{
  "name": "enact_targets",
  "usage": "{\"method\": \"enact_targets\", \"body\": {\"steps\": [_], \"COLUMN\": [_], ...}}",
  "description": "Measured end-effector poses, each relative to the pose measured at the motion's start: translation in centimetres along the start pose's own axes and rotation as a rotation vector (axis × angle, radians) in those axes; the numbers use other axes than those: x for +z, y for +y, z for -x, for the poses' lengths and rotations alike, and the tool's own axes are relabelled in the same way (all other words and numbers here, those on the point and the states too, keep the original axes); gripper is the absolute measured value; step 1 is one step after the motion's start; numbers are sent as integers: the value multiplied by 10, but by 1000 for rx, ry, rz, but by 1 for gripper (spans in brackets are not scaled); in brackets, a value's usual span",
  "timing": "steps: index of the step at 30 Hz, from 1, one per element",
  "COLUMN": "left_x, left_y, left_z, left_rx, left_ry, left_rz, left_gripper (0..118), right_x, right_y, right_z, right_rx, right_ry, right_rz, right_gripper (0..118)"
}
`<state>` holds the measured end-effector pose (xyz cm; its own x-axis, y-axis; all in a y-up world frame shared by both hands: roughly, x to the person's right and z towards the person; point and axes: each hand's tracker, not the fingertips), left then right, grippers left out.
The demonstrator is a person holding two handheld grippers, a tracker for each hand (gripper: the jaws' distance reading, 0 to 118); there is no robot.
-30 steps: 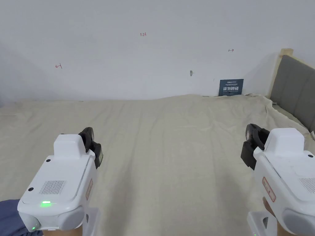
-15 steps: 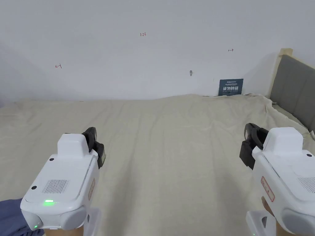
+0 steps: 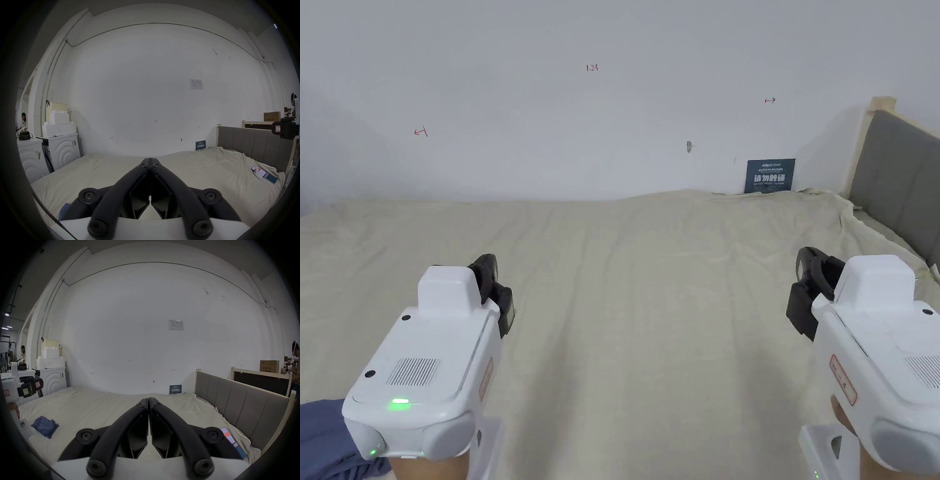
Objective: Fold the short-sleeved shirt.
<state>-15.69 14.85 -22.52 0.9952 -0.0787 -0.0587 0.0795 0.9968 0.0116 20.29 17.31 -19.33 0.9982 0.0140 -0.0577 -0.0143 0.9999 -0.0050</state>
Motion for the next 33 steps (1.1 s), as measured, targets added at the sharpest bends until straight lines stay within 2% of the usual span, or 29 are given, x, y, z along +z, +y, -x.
{"method": "enact_targets", "body": {"steps": [30,32,33], "left_x": [4,6,7], "left_y": [-1,-3,-3], "left_z": [2,2,2], "left_rx": [1,0,2], "left_ry": [17,28,22], "left_rz": [-1,-22,-24], "left_gripper": [0,6,16], "right_x": [3,4,4], "right_y": [1,2,2], "right_z": [4,5,5], "right_rx": [1,1,1], "right_ry": [4,-1,1], "right_rz": [-1,1,1], "right_gripper": [0,1,3]}}
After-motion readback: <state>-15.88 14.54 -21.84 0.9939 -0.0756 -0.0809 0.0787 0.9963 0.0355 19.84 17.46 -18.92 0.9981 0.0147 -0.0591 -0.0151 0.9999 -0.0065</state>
